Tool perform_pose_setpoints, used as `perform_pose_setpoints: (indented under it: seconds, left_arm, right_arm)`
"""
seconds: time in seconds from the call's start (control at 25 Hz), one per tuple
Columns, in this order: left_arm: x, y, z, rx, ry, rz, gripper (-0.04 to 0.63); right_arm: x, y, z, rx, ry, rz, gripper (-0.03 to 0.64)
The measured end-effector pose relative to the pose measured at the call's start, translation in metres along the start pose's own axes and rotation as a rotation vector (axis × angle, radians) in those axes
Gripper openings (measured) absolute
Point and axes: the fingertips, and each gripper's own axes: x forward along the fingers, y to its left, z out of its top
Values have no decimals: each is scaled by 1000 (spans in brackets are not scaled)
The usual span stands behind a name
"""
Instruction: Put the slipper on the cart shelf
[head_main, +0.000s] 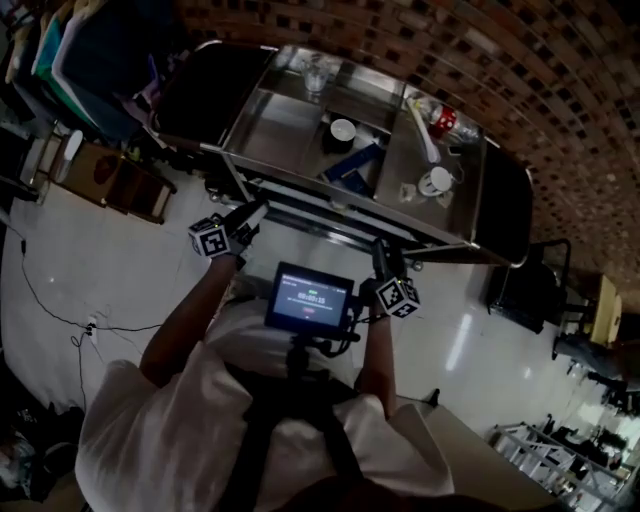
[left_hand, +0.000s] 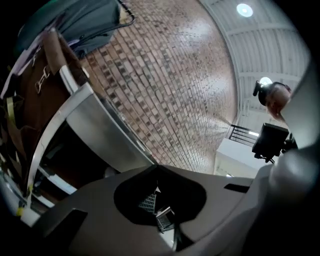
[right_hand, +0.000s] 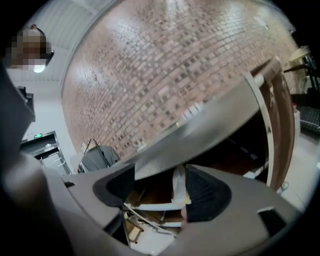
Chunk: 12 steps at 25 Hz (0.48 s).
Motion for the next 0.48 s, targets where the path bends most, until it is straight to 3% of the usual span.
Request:
perform_pose_setpoints:
  seconds: [0.08, 0.16, 0.48]
  left_arm:
    - [-6, -19, 15, 79, -59, -40, 2]
    - [-11, -33, 27, 104, -97, -75, 2]
    - [-11, -31, 39, 40, -118, -128, 2]
  right_arm:
    - [-12, 14, 24, -42, -42, 14, 327]
    - [-23, 29, 41, -92, -69, 21, 327]
    - [-65, 49, 45, -128, -95, 9, 318]
